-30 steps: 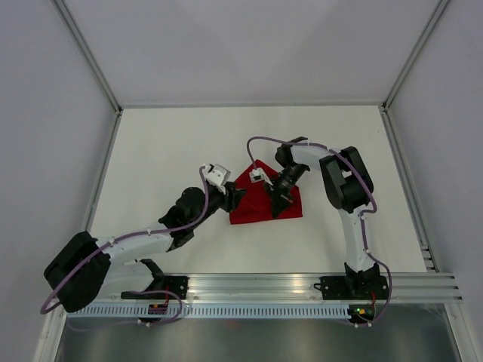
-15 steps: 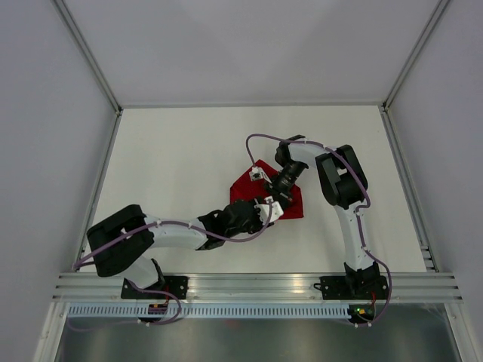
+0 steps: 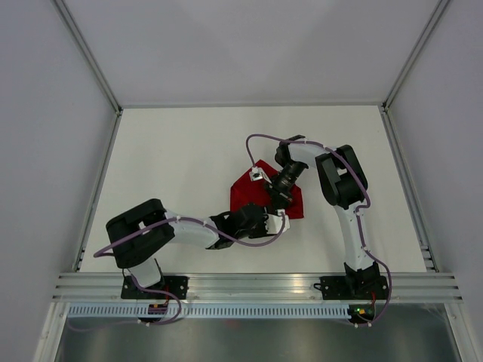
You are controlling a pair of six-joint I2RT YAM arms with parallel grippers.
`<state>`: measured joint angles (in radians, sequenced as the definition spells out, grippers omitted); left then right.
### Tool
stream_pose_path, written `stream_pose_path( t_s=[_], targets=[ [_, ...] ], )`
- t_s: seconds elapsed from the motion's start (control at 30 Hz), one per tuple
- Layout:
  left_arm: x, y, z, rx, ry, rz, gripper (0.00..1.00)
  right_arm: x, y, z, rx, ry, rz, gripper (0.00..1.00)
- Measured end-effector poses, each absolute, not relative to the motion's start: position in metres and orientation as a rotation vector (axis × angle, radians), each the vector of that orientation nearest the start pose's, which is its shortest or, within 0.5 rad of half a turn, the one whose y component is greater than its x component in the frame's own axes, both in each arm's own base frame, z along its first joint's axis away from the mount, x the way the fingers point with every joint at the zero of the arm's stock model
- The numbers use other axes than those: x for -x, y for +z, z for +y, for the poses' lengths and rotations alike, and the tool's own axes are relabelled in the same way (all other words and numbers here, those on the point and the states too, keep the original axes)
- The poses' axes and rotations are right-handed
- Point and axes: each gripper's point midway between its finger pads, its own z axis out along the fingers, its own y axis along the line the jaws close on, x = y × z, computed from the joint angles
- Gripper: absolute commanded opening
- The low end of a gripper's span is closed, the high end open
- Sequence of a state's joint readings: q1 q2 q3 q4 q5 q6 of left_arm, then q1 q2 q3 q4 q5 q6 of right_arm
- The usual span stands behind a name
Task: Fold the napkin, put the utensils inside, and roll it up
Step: Roll the napkin with the utensil
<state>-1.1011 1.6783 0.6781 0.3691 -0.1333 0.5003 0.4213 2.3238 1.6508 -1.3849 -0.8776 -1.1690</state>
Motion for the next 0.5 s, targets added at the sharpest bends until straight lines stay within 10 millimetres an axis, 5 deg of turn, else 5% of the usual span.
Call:
stream_pose_path(
  t_s=[0.23,0.33,0.5],
  targets=[
    [-0.228,0.026,-0.352,-1.543,-0.176,1.552,0.43,-0.241,0.017,0.229,1.803,1.506,2.244,0.0],
    [-0.23,0.023,-0.354,-1.55,-0.166,1.549,0.23,-0.241,0.017,0.229,1.805,1.505,2.247,0.0],
    [-0.23,0.021,-0.356,-1.566,-0.163,1.538,0.08,-0.242,0.017,0.227,1.805,1.502,2.253,0.07]
  ],
)
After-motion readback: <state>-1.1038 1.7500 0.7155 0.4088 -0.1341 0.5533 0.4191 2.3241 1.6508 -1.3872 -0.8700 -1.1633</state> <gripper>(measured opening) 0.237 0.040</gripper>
